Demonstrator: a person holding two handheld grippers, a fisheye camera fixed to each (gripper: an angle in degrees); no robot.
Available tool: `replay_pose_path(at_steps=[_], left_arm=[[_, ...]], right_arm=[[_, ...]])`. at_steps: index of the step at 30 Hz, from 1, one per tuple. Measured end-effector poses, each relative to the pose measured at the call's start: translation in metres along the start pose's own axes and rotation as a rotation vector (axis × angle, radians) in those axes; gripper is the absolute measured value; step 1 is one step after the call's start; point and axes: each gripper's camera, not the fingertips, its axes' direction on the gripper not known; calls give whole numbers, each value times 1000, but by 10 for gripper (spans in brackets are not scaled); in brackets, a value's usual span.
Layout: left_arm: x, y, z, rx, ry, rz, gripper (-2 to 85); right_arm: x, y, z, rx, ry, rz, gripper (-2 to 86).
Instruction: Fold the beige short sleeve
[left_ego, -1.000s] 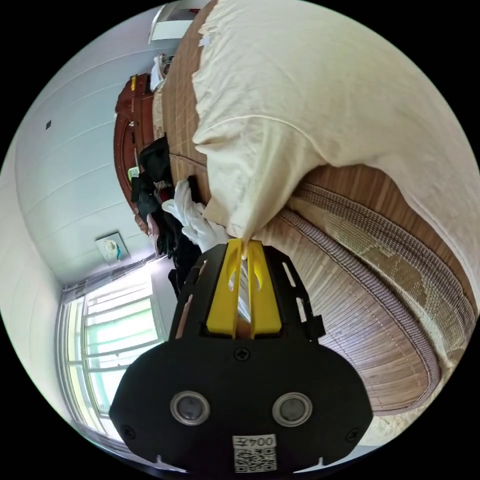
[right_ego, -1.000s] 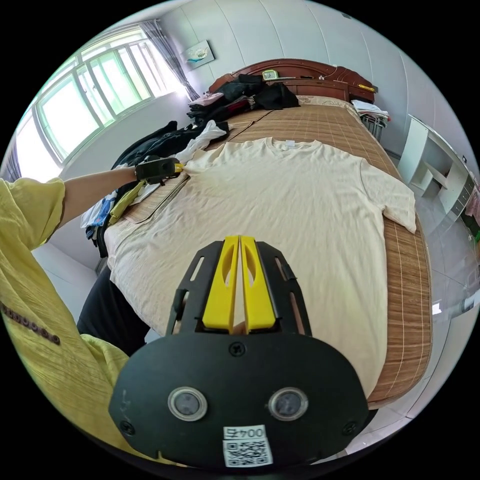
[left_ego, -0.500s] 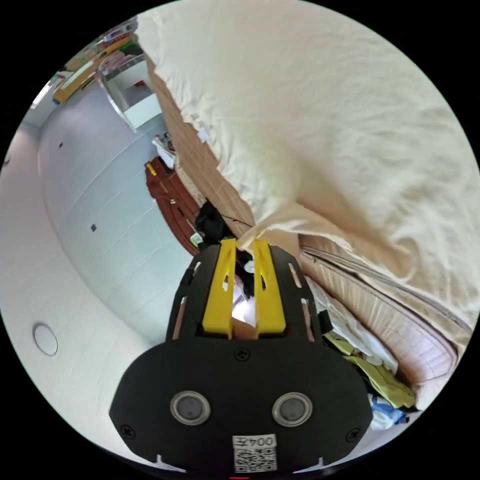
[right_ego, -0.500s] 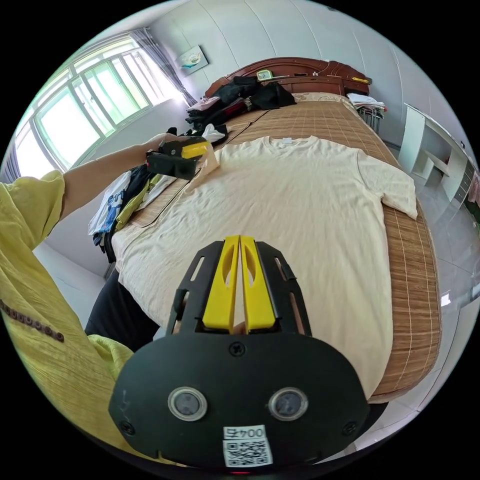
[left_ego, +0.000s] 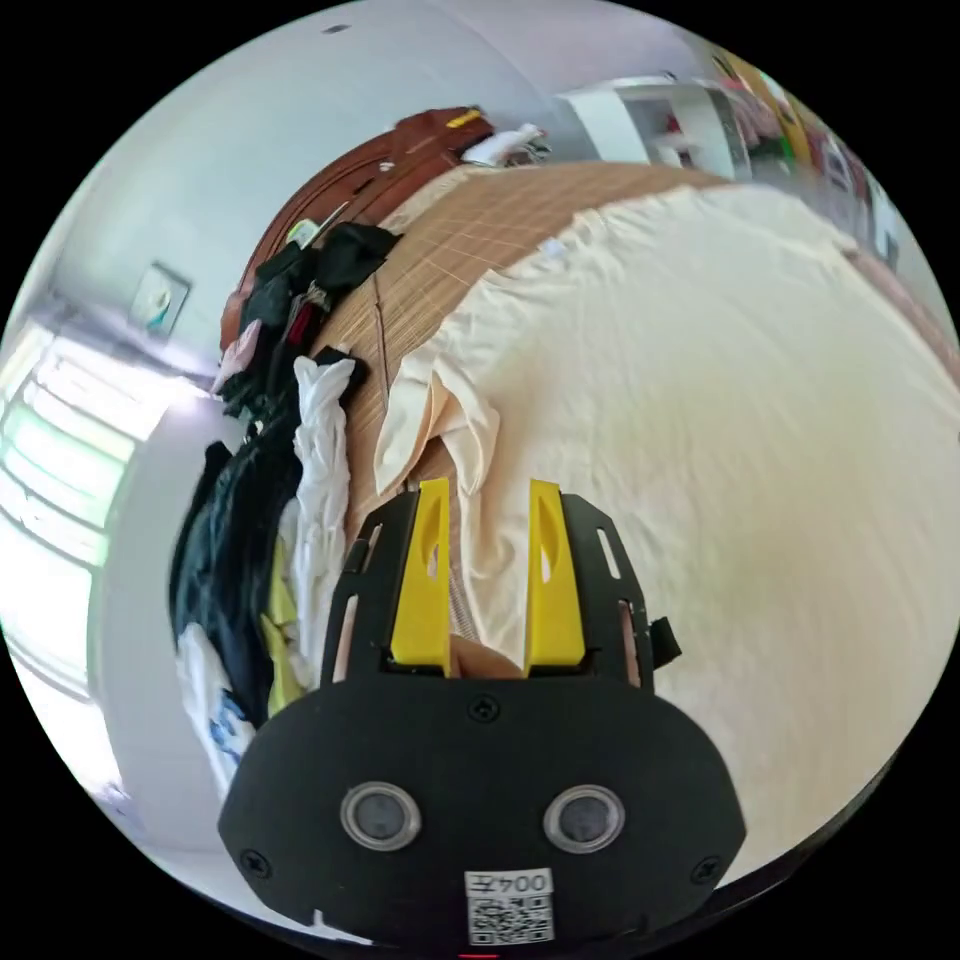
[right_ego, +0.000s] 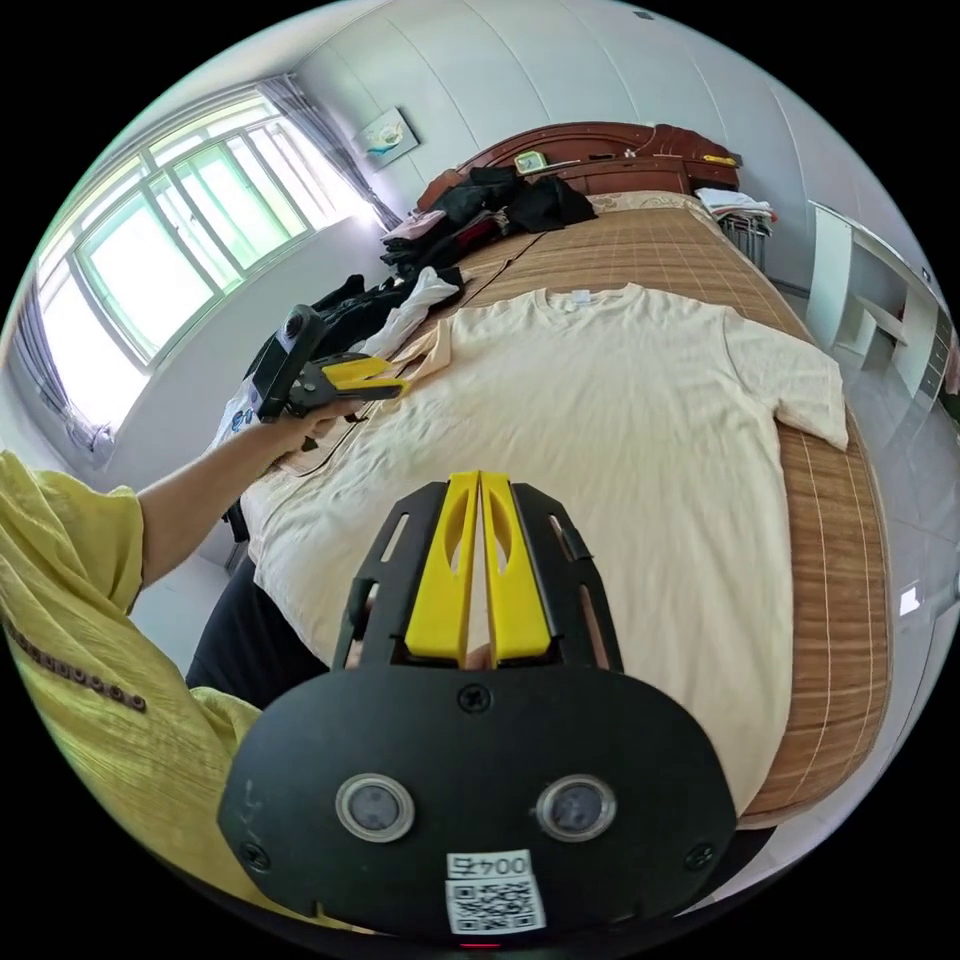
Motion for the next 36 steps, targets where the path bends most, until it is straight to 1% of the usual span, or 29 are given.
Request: replay_pose_path(at_steps=[1, 4, 10, 15, 18, 21, 23, 24, 26, 27, 29, 30, 32, 36], left_arm=[[-7, 0, 3, 12, 7, -30, 109], [-53, -9, 27, 33, 108, -231, 109], [-104, -18, 74, 55, 139, -440, 108], [-119, -9, 104, 76, 161, -465, 106], [-130, -3, 111, 82, 172, -455, 101], [-141, 6, 112, 107, 178, -473, 90], [-144, 8, 112, 116, 175, -467, 85], [-145, 8, 113, 115, 172, -456, 82], [-145, 7, 116, 106, 166, -441, 79], [-147, 7, 117, 102, 164, -438, 76], [-150, 7, 119, 101, 173, -440, 71], [-153, 8, 120, 100, 180, -448, 66], [-156, 8, 121, 99, 186, -461, 55], [-165, 10, 126, 93, 219, -505, 32]], right_arm=[[-9, -14, 3, 0, 3, -22, -7], [-33, -58, 9, 16, 35, -82, -7], [-83, -163, 20, 81, 90, -186, -6], [-138, -251, 41, 107, 112, -315, -5], [-188, -314, 68, 89, 131, -467, -1], [-250, -377, 116, -2, 131, -654, 16], [-308, -418, 176, -151, 135, -818, 43], [-324, -425, 192, -188, 146, -858, 49], [-385, -440, 261, -350, 184, -1026, 70], [-400, -441, 278, -392, 203, -1070, 75], [-451, -432, 340, -547, 311, -1264, 87], [-461, -428, 353, -578, 344, -1307, 90], [-494, -410, 396, -683, 473, -1455, 99], [-512, -389, 438, -828, 611, -1579, 99]])
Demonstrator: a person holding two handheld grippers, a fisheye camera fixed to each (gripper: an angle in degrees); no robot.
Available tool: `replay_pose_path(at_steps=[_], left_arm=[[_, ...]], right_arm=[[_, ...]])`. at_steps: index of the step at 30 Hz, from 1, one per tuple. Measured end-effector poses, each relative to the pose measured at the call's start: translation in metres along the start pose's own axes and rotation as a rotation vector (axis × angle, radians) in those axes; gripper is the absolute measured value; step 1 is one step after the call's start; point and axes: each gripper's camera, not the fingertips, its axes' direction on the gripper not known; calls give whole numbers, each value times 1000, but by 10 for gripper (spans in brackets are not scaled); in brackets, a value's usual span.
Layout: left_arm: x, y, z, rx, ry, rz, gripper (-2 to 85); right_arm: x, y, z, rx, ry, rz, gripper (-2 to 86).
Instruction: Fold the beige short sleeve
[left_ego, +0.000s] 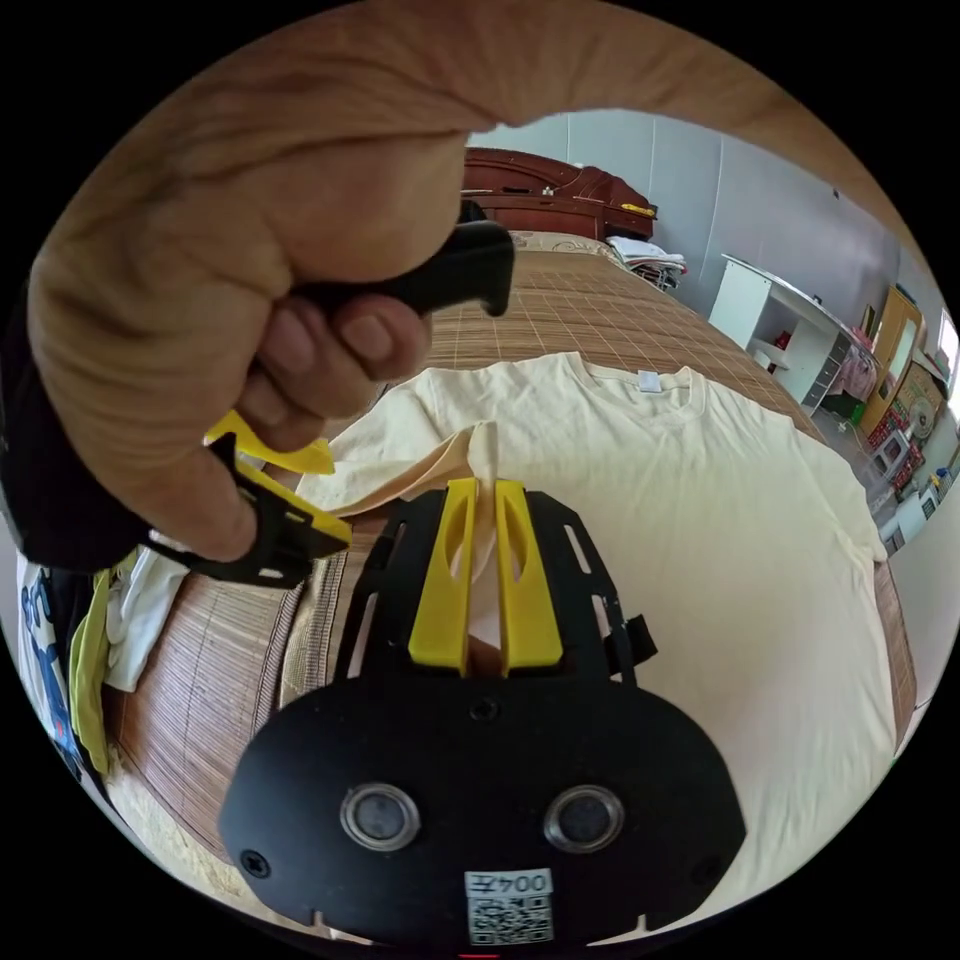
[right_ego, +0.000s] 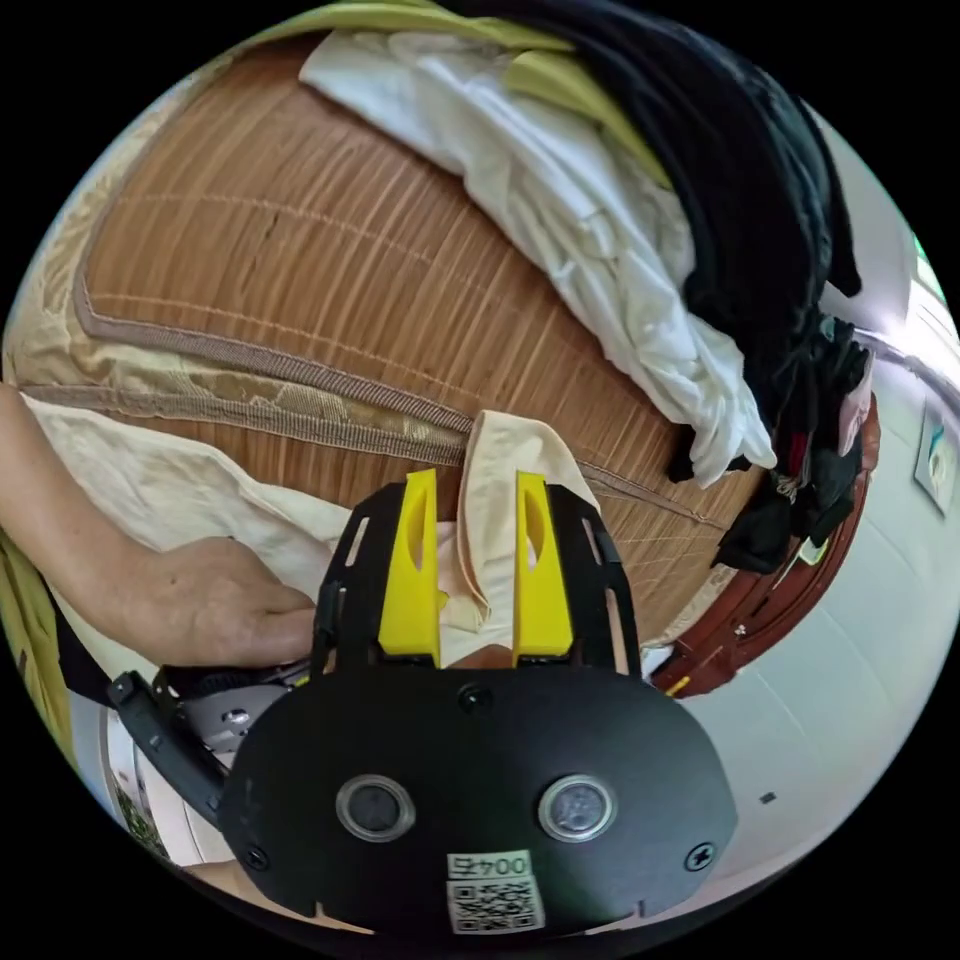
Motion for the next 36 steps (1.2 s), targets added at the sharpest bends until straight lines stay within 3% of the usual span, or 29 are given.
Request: replay_pose_path(at_steps=[6, 11, 17, 20, 22, 26, 30, 36], left_arm=[[18, -1, -5, 31, -29, 27, 21], [51, 1, -16, 90, -159, 118, 18], [114, 7, -20, 152, -380, 327, 19], [146, 10, -14, 113, -420, 486, 24], [168, 14, -5, 0, -354, 637, 31], [180, 21, -18, -35, -259, 756, 54], [168, 30, -43, -24, -316, 779, 61], [125, 75, -61, -23, -303, 641, 36]], right_arm=[[31, 17, 1, 32, 35, 131, 6], [77, 130, -8, 251, -123, 544, -5], [61, 320, 41, 523, -375, 1131, -6], [20, 389, 94, 593, -522, 1329, -3], [-4, 414, 129, 625, -628, 1403, 4], [-46, 444, 206, 639, -844, 1514, 38], [-79, 464, 222, 634, -802, 1582, 74], [-131, 451, 194, 784, -797, 1335, 76]])
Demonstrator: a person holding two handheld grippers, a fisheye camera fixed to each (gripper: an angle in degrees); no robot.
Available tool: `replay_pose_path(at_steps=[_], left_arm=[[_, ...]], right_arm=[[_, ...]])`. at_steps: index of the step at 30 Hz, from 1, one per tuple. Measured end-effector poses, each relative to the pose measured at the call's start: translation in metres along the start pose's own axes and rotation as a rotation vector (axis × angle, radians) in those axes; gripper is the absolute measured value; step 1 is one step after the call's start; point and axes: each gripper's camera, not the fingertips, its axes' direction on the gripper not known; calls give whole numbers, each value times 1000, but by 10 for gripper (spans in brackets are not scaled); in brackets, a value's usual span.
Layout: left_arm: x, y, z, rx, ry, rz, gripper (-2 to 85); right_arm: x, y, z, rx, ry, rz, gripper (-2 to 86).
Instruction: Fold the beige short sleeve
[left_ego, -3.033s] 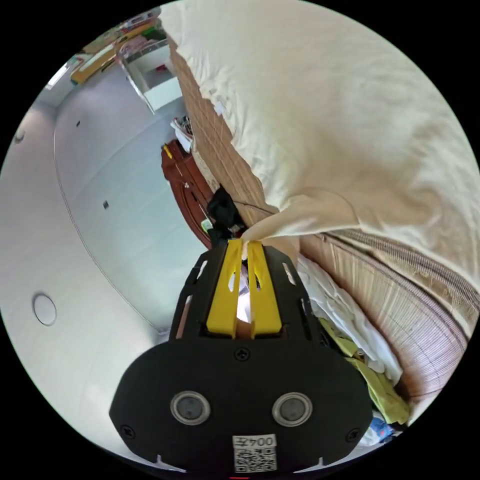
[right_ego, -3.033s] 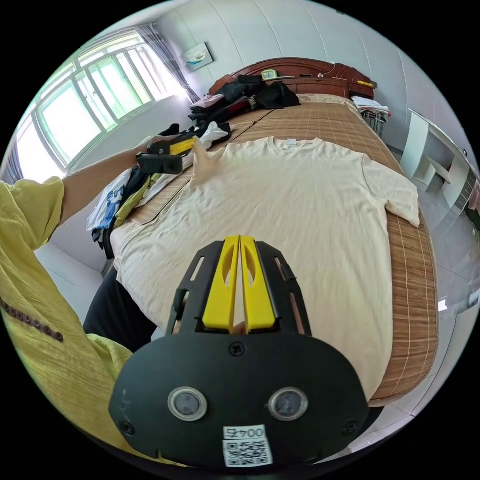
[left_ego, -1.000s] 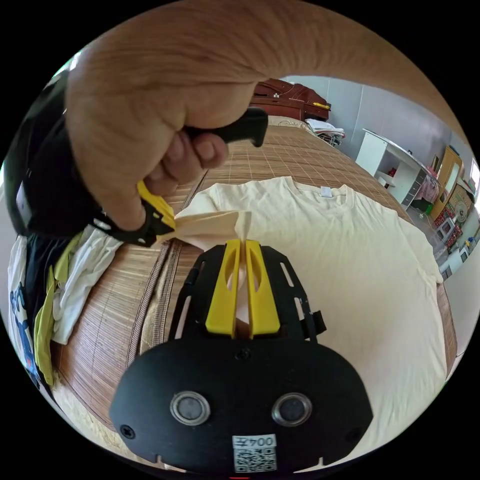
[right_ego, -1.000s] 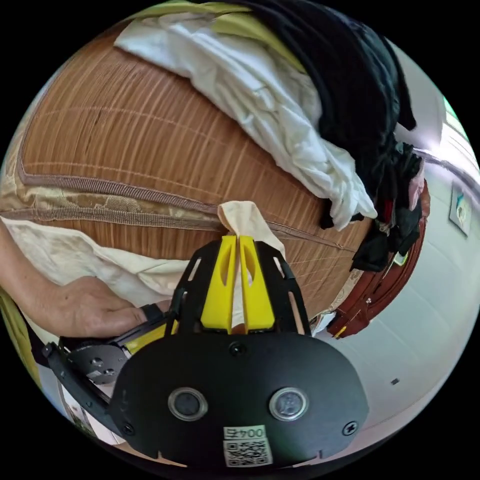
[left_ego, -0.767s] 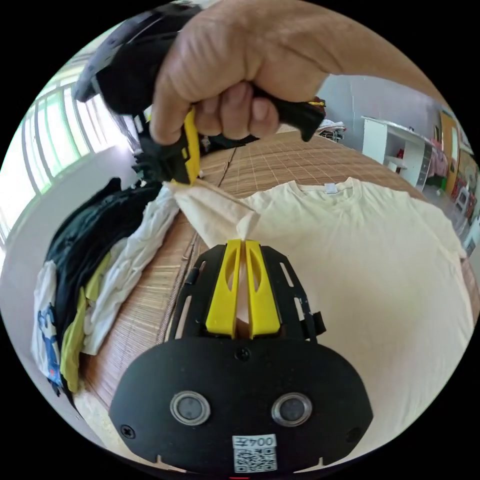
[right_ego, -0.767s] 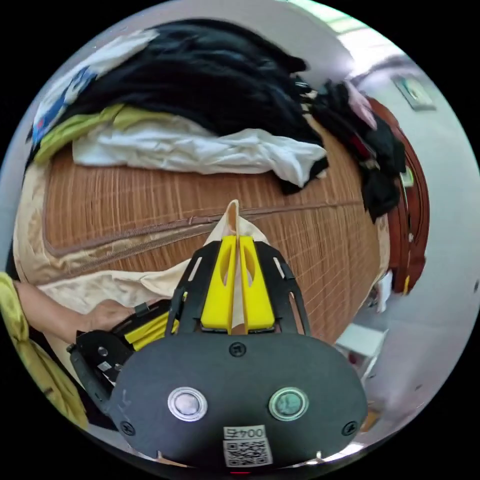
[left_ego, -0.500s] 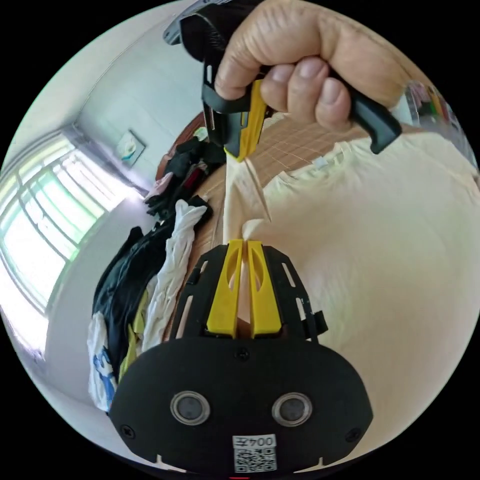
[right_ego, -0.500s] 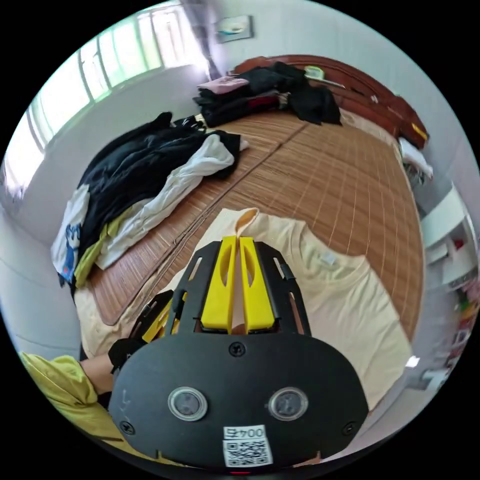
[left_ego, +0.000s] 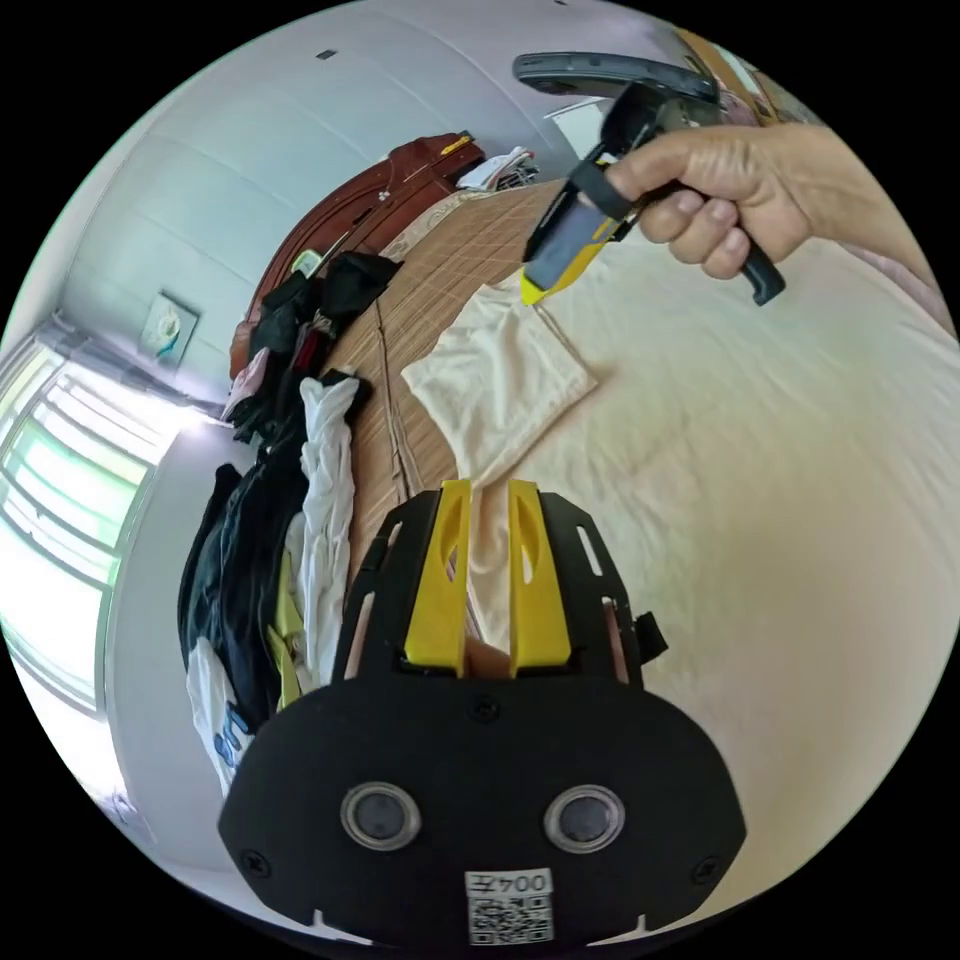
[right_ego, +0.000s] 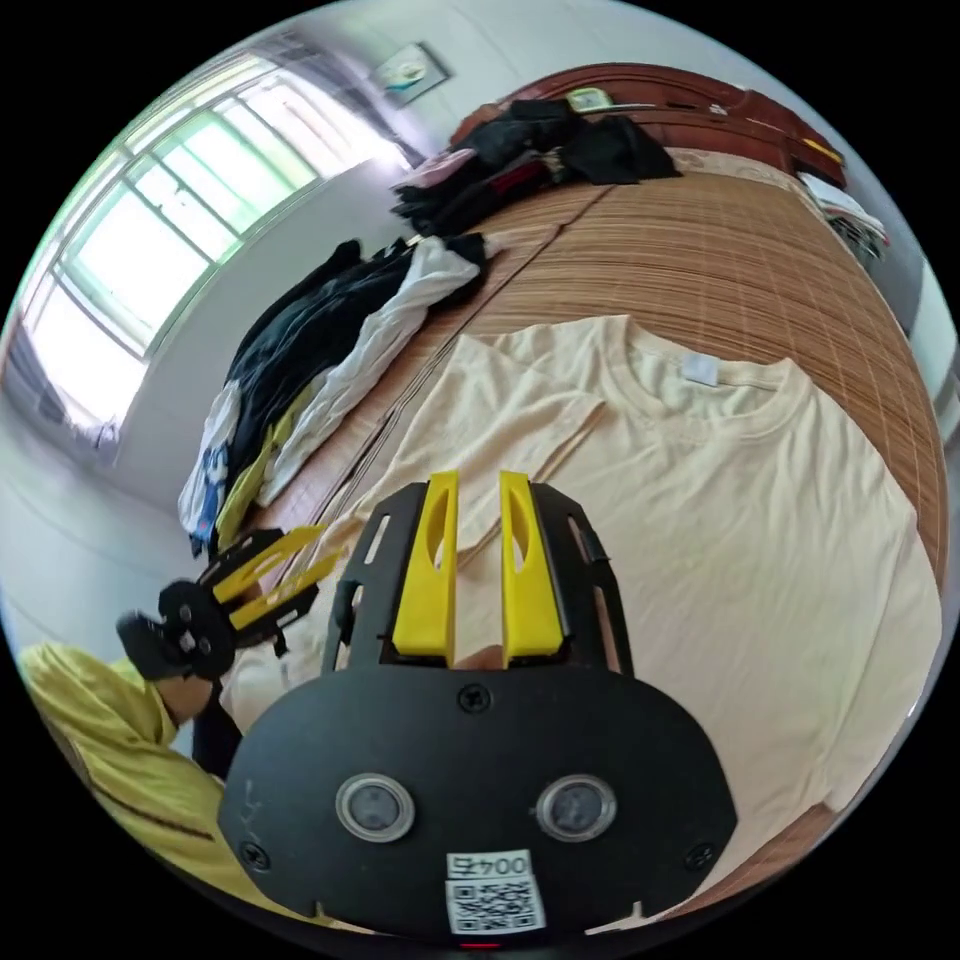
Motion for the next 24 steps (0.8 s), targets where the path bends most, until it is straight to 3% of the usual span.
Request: replay_pose_path(at_steps=[3, 8, 14, 19, 24], left_arm=[[5, 13, 11, 2, -57, -7, 24], [-13, -5, 17, 8, -31, -85, 16], [-21, 2, 39, -67, 76, -87, 13], [-9, -1, 37, -61, 52, -48, 13], [-9, -3, 34, -42, 45, -66, 12]], right_arm=[[-26, 17, 16, -63, 4, -146, 80], [-95, 40, 49, -159, 210, -421, 99], [-167, 34, 66, -129, 288, -579, 85], [-226, 32, 117, -206, 386, -744, 90], [-244, 31, 141, -218, 457, -772, 71]])
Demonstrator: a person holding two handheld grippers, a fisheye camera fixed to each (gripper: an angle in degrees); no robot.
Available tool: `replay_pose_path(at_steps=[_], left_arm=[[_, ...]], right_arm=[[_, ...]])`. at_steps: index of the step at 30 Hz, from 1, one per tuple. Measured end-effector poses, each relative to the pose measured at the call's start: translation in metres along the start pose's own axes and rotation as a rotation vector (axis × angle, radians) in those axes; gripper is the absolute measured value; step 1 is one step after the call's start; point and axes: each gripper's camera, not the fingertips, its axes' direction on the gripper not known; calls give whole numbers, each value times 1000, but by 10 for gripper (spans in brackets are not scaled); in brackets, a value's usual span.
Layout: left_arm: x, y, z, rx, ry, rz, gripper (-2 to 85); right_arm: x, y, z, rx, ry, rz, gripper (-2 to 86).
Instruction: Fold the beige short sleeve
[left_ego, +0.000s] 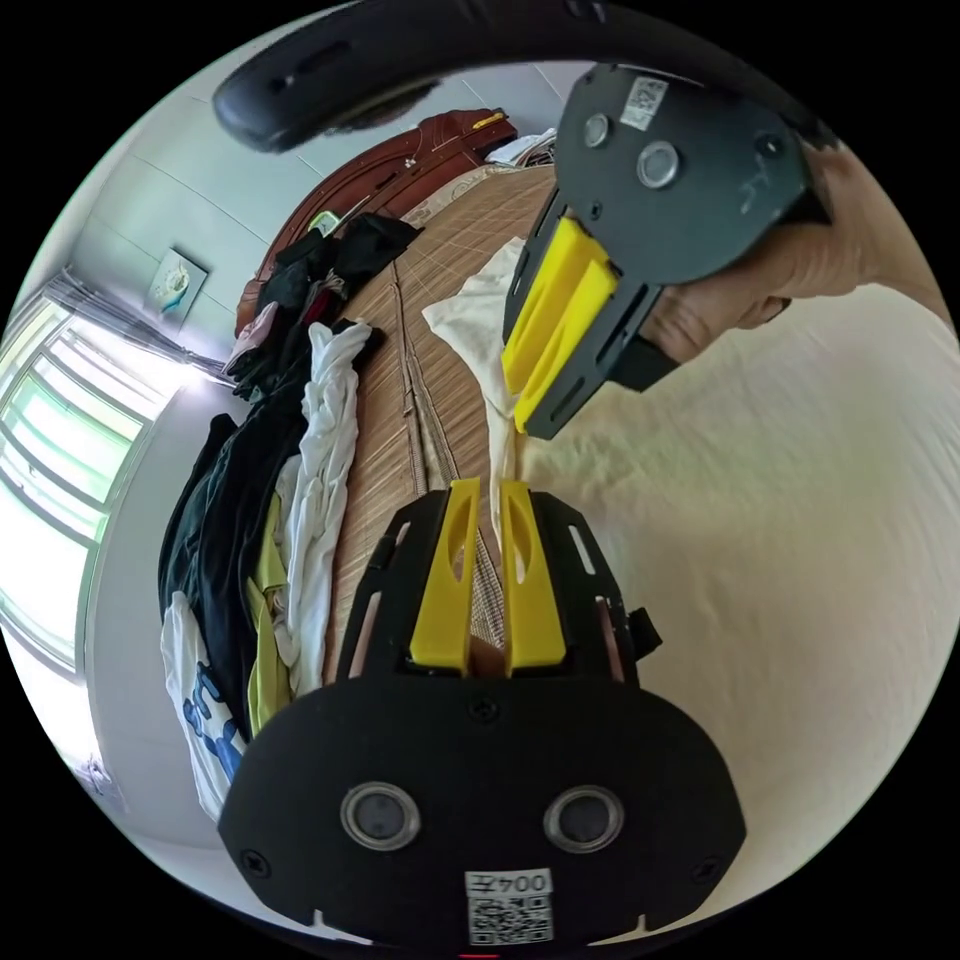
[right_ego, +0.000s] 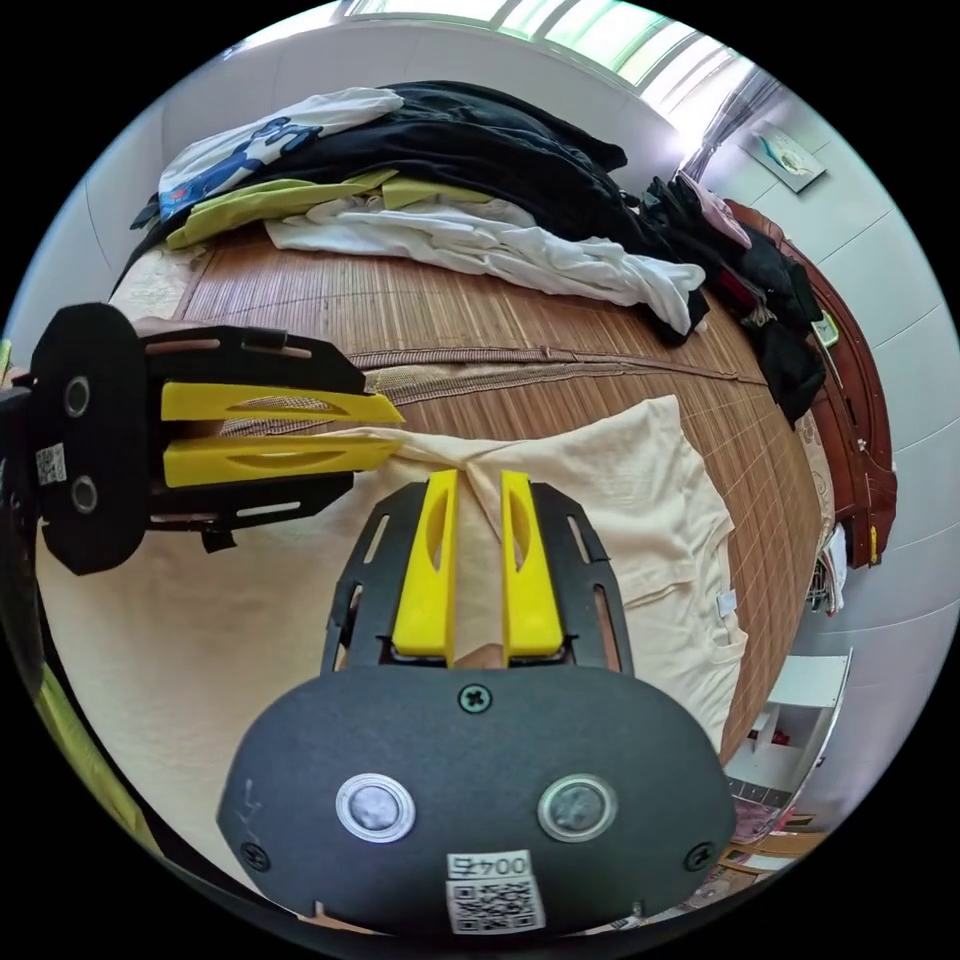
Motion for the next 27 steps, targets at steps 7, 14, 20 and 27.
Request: replay_pose_path(at_steps=[7, 14, 20, 27], left_arm=[[8, -3, -1, 20, -59, 2, 17], [23, -8, 12, -32, -76, 54, 16], [36, -8, 14, -42, -107, 95, 5], [35, -5, 15, -37, -91, 83, 2]], right_arm=[[0, -22, 0, 36, 22, 45, 15], [11, -32, 30, -68, -79, 41, 51], [92, -2, 7, 20, -203, 171, 71], [242, -24, 67, 30, -267, 527, 70]])
